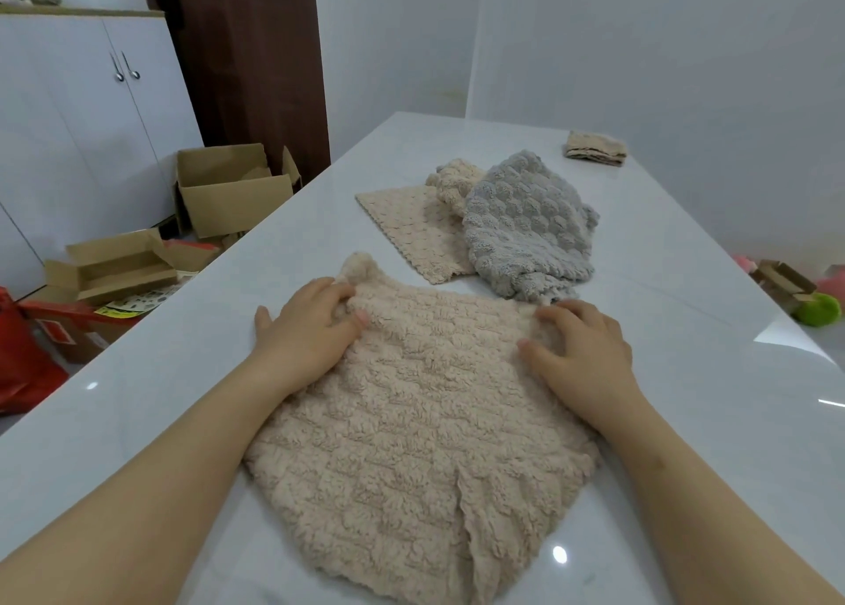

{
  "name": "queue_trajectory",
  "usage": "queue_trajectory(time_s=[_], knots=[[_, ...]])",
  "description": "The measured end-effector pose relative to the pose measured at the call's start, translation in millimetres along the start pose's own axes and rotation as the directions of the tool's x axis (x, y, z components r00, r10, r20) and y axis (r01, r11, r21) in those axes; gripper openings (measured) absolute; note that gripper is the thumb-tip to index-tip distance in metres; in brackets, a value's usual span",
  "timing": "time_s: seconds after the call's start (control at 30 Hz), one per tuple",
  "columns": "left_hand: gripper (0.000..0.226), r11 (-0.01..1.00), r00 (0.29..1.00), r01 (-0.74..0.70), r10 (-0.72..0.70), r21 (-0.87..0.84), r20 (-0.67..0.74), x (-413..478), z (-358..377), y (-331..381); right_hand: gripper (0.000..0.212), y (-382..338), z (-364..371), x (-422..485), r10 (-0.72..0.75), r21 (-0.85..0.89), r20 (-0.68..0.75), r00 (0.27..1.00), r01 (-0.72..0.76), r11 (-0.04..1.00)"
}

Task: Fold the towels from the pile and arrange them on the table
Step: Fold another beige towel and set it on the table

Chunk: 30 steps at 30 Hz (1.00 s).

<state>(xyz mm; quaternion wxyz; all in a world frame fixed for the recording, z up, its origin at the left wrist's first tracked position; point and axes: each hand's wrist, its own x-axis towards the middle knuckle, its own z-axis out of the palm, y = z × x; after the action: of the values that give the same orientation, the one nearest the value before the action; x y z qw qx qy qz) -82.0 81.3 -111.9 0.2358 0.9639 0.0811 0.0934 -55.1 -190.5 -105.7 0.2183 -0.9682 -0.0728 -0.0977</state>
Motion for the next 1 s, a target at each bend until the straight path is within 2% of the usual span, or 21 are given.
queue_trajectory(time_s=[0.1,0.2,0.23,0.3,0.37,0.4,0.5,0.6,0.7,0.77,0.83,0.87,0.93,1.0], knots=[[0.053,0.997,0.99,-0.081,0.082,0.016,-0.119,-3,1,4,0.045,-1,-1,0,-0.036,0.129,-0.209,0.977,0.064,0.99],[0.061,0.991,0.982,-0.118,0.126,0.063,-0.138,-5,4,7,0.049,-1,-3,0,-0.012,0.206,-0.337,0.941,0.086,0.975],[0.063,0.99,0.983,-0.116,0.126,0.079,-0.13,-5,5,7,0.056,0,-4,0,0.005,0.2,-0.316,0.949,0.062,0.978],[0.063,0.984,0.992,-0.086,0.099,0.159,-0.081,-4,7,5,0.061,3,-2,1,0.051,0.077,-0.171,0.984,-0.038,0.996],[0.06,0.964,0.998,-0.048,0.059,0.262,-0.034,-4,7,3,0.054,7,2,1,0.093,-0.06,-0.022,0.995,-0.094,0.994],[0.057,0.953,0.997,-0.051,0.067,0.297,-0.044,-5,6,3,0.05,8,3,1,0.094,-0.061,-0.009,0.996,-0.094,0.994],[0.047,0.94,0.976,-0.141,0.185,0.311,-0.116,-15,-3,10,0.032,3,-2,-3,0.041,0.074,-0.159,0.986,-0.029,0.997],[0.033,0.954,0.945,-0.282,0.295,0.105,-0.139,-27,-19,20,0.015,-9,-9,-18,-0.102,0.19,-0.298,0.949,0.164,0.968],[0.024,0.917,0.922,-0.385,0.376,-0.105,-0.092,-51,-27,24,0.012,-23,-15,-42,-0.393,0.188,-0.236,0.889,0.439,0.879],[0.026,0.857,0.865,-0.502,0.497,-0.115,-0.071,-70,-32,19,0.02,-23,-18,-59,-0.523,0.216,-0.167,0.836,0.549,0.808],[0.033,0.787,0.795,-0.607,0.603,-0.111,-0.065,-85,-36,7,0.024,-18,-21,-68,-0.558,0.257,-0.111,0.822,0.566,0.783],[0.035,0.776,0.785,-0.616,0.619,-0.134,-0.023,-91,-38,1,0.022,-15,-22,-70,-0.553,0.282,-0.078,0.83,0.55,0.786],[0.043,0.79,0.771,-0.596,0.613,-0.142,0.172,-98,-39,-7,0.02,-15,-25,-71,-0.532,0.336,0.021,0.847,0.495,0.801],[0.054,0.813,0.754,-0.577,0.566,-0.074,0.333,-98,-37,-11,0.026,-17,-23,-72,-0.547,0.348,0.121,0.828,0.481,0.805]])
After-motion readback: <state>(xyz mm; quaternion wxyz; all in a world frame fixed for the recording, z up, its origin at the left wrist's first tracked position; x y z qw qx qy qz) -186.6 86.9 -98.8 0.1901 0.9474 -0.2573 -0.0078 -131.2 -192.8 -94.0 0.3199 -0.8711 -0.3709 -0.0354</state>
